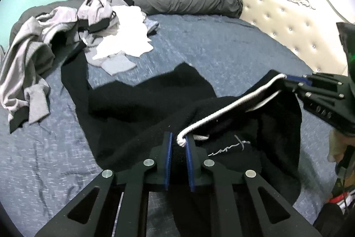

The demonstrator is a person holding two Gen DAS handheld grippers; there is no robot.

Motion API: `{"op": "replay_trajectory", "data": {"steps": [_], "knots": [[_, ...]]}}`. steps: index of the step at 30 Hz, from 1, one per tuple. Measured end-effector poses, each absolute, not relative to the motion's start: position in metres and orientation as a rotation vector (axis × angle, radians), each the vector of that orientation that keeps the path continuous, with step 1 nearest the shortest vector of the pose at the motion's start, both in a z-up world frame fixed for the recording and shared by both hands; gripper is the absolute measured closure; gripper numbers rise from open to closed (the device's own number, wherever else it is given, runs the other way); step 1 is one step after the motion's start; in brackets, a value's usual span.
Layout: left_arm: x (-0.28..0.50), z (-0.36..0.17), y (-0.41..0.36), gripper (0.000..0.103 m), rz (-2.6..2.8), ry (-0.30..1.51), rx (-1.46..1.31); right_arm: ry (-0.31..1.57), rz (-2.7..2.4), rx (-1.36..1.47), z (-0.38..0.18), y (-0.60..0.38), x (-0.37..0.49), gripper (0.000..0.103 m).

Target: Fold clothes

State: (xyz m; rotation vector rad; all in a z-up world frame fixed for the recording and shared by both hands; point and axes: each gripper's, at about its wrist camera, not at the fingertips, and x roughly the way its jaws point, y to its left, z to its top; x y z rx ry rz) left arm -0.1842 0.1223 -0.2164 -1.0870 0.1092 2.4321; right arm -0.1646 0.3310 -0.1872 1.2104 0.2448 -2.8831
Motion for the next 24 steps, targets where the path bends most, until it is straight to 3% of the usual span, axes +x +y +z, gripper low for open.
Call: {"op": "replay_trajectory", "data": {"steps": [10,24], "knots": [[-0.162,-0.124,0.092,0.092,2.519,0.112,-0.939,0.282,-2.931,0.944,-0.096,0.312,-0.128,0.096],[-0.107,0.059,0.029,0.092,2.675,0.109,-0.658,0.354,-2.949,0.538,0.068,0.26,-0.068,0.097]]}}
